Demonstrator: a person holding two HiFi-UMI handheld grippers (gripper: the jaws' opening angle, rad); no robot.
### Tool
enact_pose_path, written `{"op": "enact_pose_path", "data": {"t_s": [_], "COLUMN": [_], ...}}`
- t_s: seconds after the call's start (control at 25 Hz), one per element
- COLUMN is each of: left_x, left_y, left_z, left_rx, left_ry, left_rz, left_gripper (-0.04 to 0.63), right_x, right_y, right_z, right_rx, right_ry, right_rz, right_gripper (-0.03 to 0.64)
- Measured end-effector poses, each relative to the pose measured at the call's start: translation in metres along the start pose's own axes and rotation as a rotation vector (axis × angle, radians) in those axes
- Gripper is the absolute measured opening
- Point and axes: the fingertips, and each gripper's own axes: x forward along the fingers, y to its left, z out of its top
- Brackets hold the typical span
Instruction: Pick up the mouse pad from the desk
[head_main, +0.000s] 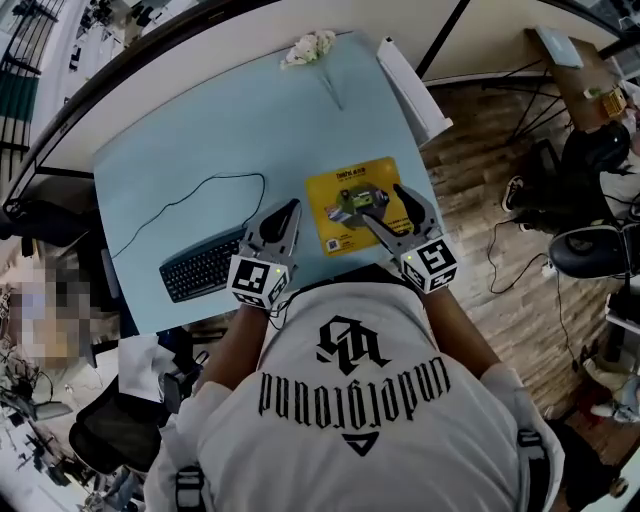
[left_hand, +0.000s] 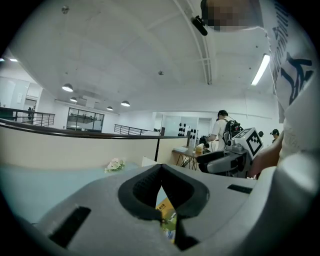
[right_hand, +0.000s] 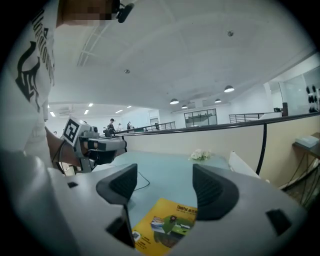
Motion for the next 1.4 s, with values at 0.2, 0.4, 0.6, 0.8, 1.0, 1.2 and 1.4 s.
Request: {"op": "enact_pose_path", "data": {"t_s": [0.2, 0.4, 0.6, 0.8, 1.0, 1.2, 1.4], "left_x": [0.021, 0.038, 0.056, 0.070, 0.084, 0.094, 0.102], "left_y": [0.005, 0.015, 0.024, 0.031, 0.041, 0.050, 0.057], "left_z": [-0.021, -0.041, -0.062, -0.076, -0.105, -0.131, -0.157], "left_rx": [-0.052, -0.078, -0.115, -0.120, -0.091, -0.110, -0.132], "left_ry": [0.042, 0.081, 0.126, 0.156, 0.227, 0.281, 0.338], "left_rz": [0.020, 0.055, 0.079, 0.107, 0.127, 0.148, 0.150], "left_gripper": [0.008, 0.008, 0.008, 0.008, 0.008, 0.008, 0.008], "right_x": [0.010, 0.024, 0.038, 0.054, 0.069, 0.082, 0.098], "right_y": [-0.027, -0.051, -0.073, -0.091, -0.111, -0.124, -0.136], "right_z": [-0.018, -0.039, -0.063, -0.087, -0.119, -0.154, -0.187], "right_rx": [0.001, -0.018, -0.015, -0.026, 0.013, 0.006, -0.014], "right_ry": [0.053, 0.117, 0.175, 0.245, 0.316, 0.401, 0.477], "right_rz": [0.016, 0.040, 0.061, 0.088, 0.109, 0.137, 0.159], "right_gripper": [0.336, 0.341, 0.347, 0.357, 0.371, 0.385, 0.403]}}
